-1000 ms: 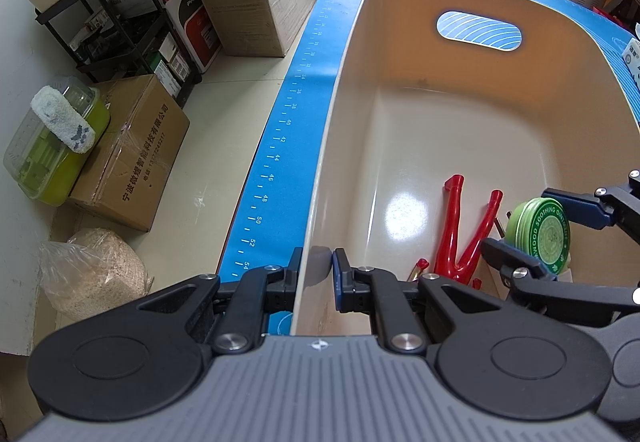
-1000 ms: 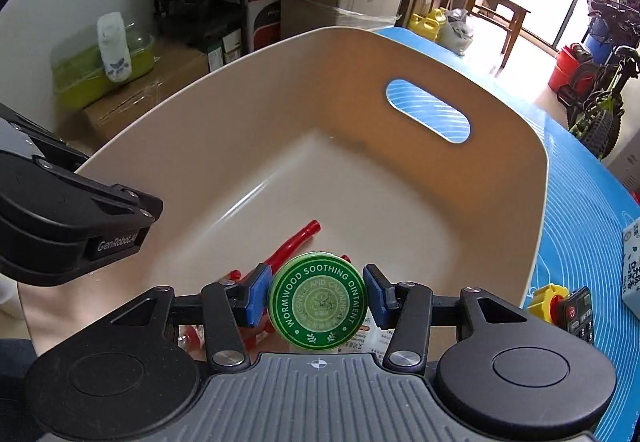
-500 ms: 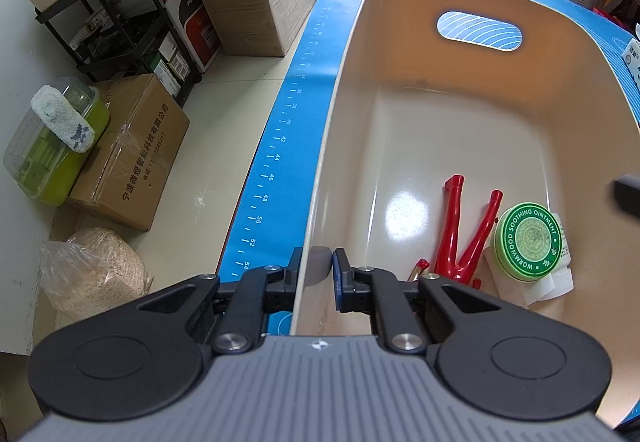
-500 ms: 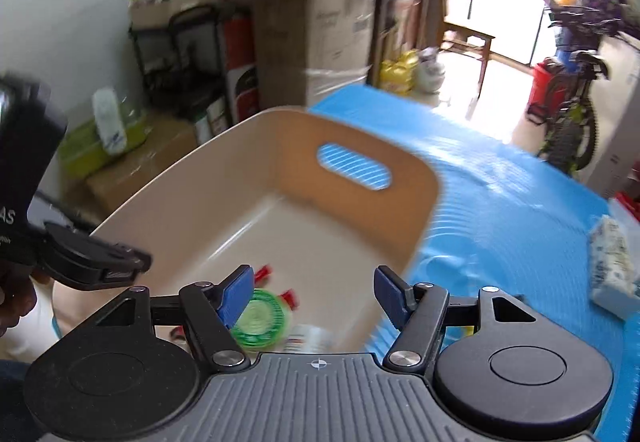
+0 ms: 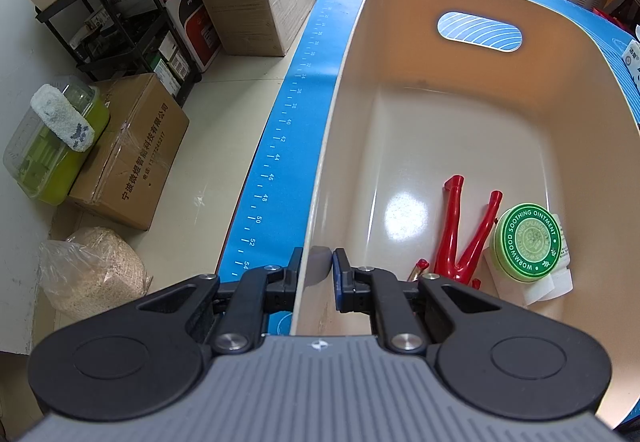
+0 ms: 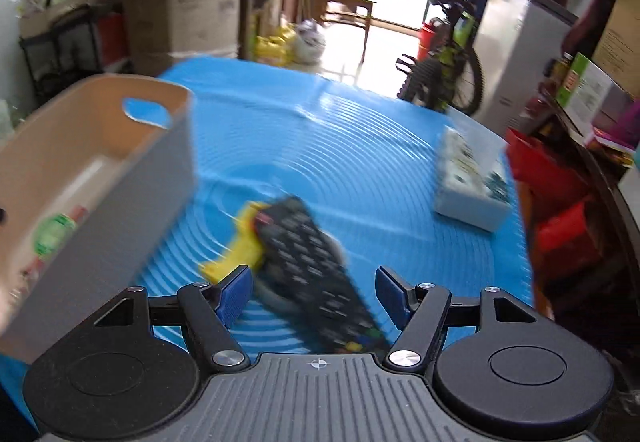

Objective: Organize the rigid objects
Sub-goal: 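Grasp the black TV remote with the right gripper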

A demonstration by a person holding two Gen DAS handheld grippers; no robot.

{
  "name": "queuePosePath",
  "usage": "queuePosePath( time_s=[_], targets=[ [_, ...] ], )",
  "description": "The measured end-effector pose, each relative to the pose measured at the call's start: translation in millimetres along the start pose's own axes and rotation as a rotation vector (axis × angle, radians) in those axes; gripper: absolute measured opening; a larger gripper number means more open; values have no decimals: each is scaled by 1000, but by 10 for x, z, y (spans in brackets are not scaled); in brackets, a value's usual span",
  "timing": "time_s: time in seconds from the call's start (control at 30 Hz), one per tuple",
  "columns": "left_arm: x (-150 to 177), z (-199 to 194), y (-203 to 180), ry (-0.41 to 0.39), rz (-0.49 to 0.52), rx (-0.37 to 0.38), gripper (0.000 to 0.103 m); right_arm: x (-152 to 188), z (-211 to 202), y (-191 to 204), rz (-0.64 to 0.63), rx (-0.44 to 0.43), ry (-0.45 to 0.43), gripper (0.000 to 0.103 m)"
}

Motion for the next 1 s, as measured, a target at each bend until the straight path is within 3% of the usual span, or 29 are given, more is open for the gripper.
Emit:
queuePosePath(
  time_s=[0.47,0.6,0.8,1.0],
  targets=[
    [-2,5,-4,0,0,0,16,54,612,78,-190,-127,86,74],
    [-4,4,-4,0,1,-1,16,53,756,62,-214,-151,110,74],
    [-5,6,-5,1,1,-2,16,49,898,-28,-162,-264,160,77],
    [-7,2,2,1,3,-6,16,129,860,-60,-137,-297,145,62]
  ],
)
Point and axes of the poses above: each gripper's, at about its wrist camera, not at the fingertips, and z roughly the way its jaws point, y to its left, x to its underside, the point moved 3 cm from there along z, roughly the way its jaws point
